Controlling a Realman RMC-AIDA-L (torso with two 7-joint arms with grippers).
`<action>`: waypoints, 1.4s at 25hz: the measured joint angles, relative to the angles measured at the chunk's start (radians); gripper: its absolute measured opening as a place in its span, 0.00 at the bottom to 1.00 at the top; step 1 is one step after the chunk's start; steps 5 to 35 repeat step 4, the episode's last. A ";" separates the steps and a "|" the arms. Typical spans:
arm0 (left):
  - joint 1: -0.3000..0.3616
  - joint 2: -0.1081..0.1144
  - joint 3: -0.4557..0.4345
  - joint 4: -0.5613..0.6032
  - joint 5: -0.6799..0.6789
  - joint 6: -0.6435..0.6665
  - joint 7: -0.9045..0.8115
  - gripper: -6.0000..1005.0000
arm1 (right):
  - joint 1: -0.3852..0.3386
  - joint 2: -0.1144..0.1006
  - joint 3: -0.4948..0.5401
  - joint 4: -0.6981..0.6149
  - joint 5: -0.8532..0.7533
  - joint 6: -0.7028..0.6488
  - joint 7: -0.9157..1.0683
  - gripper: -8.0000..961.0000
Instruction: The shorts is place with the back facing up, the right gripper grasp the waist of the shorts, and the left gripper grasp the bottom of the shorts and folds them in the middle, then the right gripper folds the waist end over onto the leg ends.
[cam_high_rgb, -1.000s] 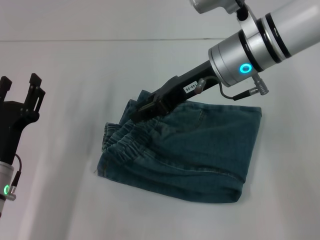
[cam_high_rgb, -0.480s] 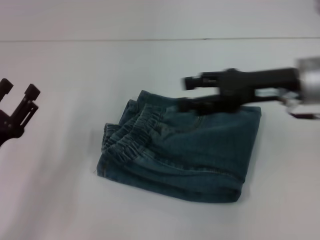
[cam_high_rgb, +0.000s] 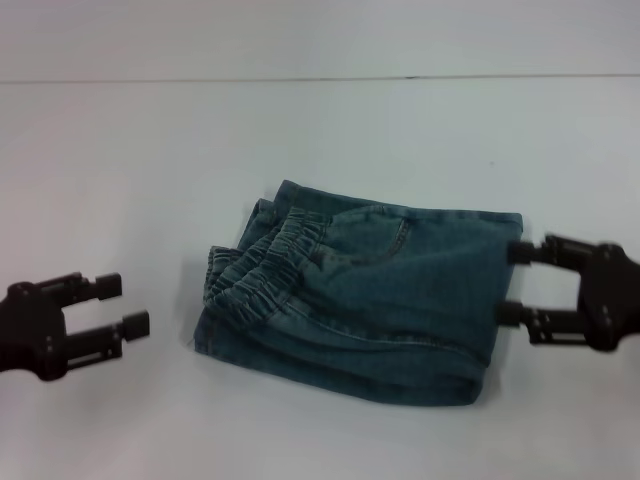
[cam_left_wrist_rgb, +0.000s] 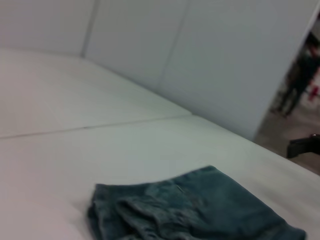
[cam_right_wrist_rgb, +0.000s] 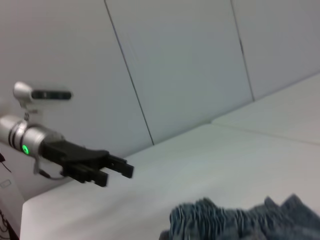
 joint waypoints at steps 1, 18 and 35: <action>-0.001 -0.001 0.007 0.016 0.009 0.015 -0.011 0.71 | -0.009 -0.002 0.002 0.012 -0.005 -0.001 -0.015 0.95; -0.008 -0.001 0.027 0.036 0.023 0.060 -0.031 0.71 | -0.021 -0.004 0.013 0.046 -0.018 0.004 -0.048 0.95; -0.008 -0.001 0.027 0.036 0.023 0.060 -0.031 0.71 | -0.021 -0.004 0.013 0.046 -0.018 0.004 -0.048 0.95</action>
